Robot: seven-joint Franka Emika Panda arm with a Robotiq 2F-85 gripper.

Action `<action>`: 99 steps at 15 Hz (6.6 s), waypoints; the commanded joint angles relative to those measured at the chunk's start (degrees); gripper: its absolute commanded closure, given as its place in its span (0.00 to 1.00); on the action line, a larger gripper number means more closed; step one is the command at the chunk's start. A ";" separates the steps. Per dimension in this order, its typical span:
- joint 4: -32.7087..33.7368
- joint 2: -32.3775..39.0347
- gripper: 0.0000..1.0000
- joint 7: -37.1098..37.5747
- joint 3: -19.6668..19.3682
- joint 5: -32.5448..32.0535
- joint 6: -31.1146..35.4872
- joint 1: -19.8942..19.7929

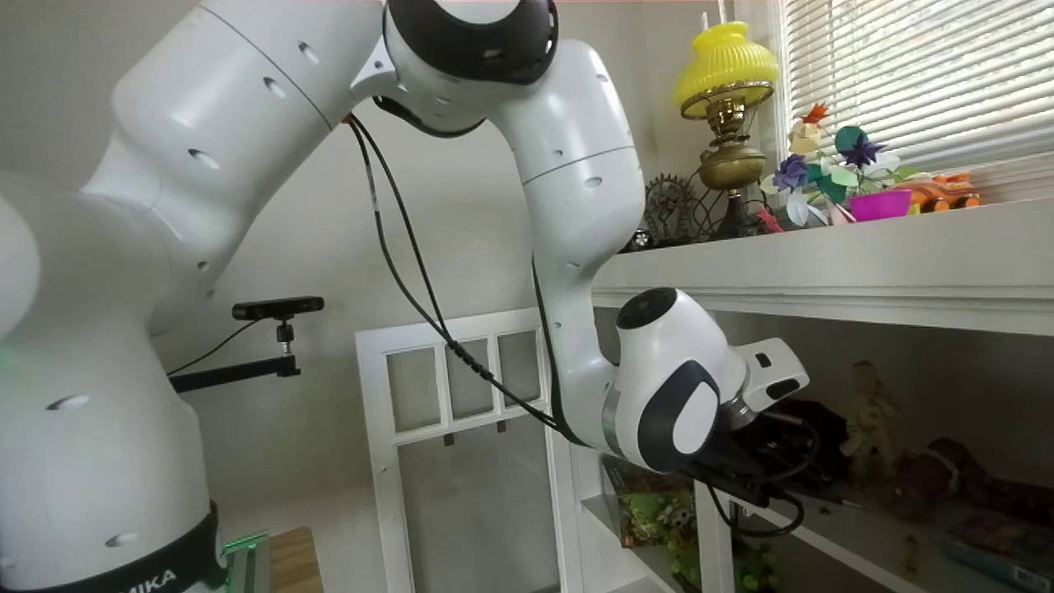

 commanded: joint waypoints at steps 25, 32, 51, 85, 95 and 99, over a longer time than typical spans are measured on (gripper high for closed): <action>18.95 16.66 0.34 -0.42 2.26 -0.18 1.26 -0.87; 19.08 16.69 0.37 -0.34 2.30 -0.41 1.06 -1.25; 17.10 15.10 0.73 -0.21 2.46 -0.21 1.02 -0.95; -5.94 -9.14 0.95 -2.30 1.16 0.85 -10.13 1.75; -20.01 -26.47 0.95 -0.80 8.23 -9.38 -10.40 -5.23; -23.40 -32.38 0.95 10.01 21.46 -26.13 -11.46 -19.58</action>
